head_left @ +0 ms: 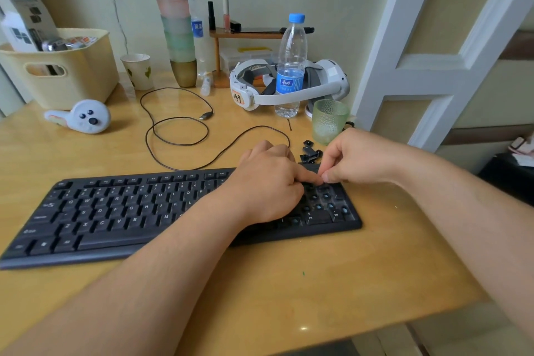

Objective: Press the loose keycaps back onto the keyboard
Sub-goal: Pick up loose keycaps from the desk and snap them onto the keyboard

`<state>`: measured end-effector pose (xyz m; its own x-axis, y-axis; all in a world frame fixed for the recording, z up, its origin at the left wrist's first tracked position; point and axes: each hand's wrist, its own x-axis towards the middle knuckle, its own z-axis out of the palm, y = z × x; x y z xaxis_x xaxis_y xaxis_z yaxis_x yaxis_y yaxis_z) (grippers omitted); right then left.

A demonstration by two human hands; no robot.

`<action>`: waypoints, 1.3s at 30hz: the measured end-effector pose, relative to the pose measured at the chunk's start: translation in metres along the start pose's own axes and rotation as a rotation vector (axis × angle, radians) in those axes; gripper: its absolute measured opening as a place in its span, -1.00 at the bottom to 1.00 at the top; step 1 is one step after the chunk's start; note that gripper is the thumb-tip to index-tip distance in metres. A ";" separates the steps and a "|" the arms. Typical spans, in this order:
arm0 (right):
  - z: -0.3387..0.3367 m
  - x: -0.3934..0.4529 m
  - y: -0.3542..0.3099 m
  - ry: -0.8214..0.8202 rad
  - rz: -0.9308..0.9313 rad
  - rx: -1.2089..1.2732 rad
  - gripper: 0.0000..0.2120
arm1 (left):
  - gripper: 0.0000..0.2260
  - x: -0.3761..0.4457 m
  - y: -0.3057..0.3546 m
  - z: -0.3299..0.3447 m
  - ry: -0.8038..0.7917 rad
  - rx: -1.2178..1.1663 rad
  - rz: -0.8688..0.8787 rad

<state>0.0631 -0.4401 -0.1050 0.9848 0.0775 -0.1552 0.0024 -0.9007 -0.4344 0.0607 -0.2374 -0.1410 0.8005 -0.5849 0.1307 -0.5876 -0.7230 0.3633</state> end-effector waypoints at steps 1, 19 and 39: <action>-0.001 0.001 -0.002 -0.004 0.019 -0.001 -0.88 | -0.56 0.000 0.000 0.000 0.000 0.001 -0.001; -0.009 0.009 -0.035 -0.146 0.134 -0.315 -0.82 | -0.61 0.000 -0.003 -0.002 0.123 0.011 -0.112; -0.006 -0.015 -0.005 0.096 -0.119 -0.249 -0.90 | -0.61 0.002 -0.003 0.003 0.122 0.021 -0.070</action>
<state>0.0492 -0.4396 -0.0952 0.9869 0.1590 -0.0258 0.1501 -0.9657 -0.2119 0.0636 -0.2377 -0.1440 0.8473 -0.4845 0.2178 -0.5311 -0.7687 0.3564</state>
